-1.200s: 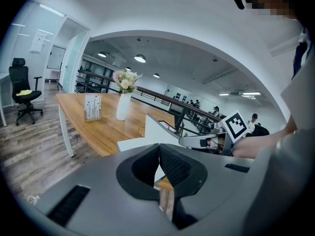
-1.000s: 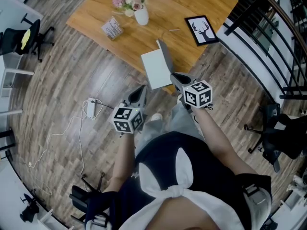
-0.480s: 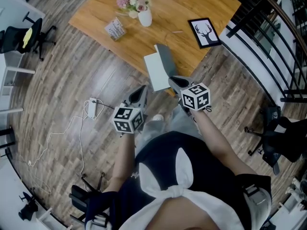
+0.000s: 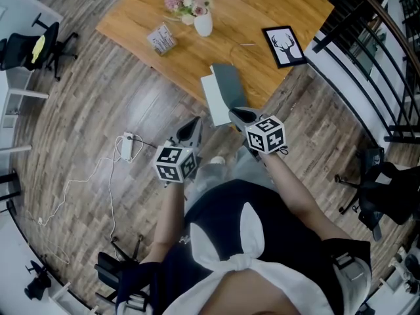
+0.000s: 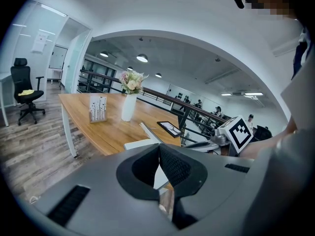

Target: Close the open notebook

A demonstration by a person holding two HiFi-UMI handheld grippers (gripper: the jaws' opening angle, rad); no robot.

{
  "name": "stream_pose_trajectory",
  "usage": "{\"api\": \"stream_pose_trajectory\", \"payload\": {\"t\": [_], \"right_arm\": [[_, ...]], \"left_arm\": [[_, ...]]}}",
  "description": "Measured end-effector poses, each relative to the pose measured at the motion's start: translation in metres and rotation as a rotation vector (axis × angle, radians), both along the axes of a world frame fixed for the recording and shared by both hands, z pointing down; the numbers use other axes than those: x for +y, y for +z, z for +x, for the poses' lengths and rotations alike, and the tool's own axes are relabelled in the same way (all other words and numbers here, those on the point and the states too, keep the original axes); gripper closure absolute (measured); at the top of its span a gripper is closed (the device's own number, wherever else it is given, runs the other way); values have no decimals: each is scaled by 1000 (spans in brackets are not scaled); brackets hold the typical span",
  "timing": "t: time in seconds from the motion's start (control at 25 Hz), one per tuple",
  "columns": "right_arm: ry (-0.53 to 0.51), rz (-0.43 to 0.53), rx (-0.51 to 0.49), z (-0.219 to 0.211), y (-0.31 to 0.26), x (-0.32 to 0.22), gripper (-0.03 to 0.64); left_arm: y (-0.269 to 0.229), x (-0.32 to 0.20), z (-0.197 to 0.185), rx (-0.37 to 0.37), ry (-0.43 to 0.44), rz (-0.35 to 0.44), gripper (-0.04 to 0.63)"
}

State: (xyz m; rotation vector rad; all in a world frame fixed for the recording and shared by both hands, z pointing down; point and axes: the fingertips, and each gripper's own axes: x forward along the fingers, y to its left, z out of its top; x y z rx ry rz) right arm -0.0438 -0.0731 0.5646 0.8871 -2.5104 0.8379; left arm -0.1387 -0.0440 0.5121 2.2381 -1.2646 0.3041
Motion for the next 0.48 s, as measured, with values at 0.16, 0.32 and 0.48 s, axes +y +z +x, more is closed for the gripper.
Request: {"api": "stream_pose_trajectory", "payload": {"t": [0.16,0.32,0.48], "right_arm": [[-14,-9,10,-6,5,1,575],[-26,-19,17,-12,10,1,575],[-38,-27,30,-19,16,3,574]], "left_arm": [[1,-1,-5,0,-8,-3,577],[3,-3,-10,3,-13,-7,577],[5,-1,-16,4,-23,-11,577]]}}
